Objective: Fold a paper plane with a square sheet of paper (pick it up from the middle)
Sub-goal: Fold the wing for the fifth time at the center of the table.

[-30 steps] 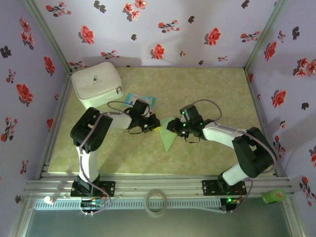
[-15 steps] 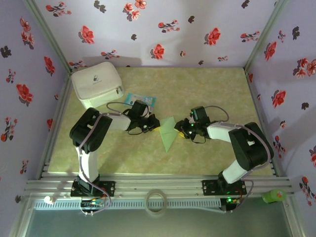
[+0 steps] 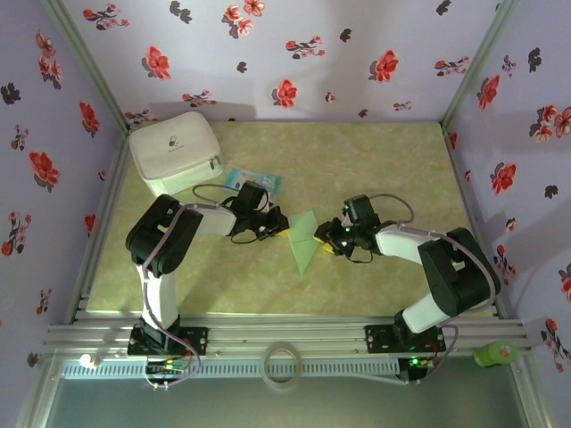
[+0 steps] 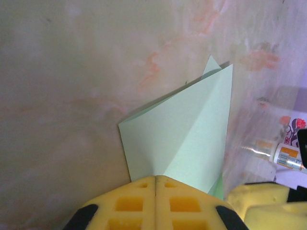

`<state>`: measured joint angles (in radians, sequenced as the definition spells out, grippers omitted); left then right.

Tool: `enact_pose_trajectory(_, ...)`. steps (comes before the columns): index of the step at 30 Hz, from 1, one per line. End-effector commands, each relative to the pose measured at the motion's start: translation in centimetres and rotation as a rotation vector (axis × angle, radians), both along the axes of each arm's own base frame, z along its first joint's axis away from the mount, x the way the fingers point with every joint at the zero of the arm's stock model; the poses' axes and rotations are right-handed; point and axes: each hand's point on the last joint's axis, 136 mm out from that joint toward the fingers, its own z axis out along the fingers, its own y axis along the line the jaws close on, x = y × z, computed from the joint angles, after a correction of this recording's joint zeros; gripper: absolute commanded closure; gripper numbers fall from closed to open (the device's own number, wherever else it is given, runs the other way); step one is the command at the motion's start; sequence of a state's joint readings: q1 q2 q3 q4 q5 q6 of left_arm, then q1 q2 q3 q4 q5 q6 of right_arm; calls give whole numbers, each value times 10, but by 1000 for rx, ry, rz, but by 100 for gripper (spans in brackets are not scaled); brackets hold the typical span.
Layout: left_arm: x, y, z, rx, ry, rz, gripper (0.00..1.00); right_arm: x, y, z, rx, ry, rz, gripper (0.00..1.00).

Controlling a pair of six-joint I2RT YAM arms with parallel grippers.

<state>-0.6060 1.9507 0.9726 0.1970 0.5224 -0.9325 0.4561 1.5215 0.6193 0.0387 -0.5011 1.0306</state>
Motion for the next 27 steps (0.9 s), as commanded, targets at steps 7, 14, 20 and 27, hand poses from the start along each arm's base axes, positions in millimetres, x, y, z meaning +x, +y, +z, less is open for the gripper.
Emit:
enact_pose_trajectory(7,-11,19,-17,85,64,-3,95,-26,10,-13,27,91,1,62)
enact_pose_trajectory(14,-11,16,-17,64,69,2,95,-21,18,-10,65,56,8,61)
enact_pose_trajectory(20,-9,15,-14,56,68,3,95,-8,30,-1,116,27,18,62)
enact_pose_trajectory(27,-10,15,-15,57,70,-2,95,2,27,9,111,-54,8,61)
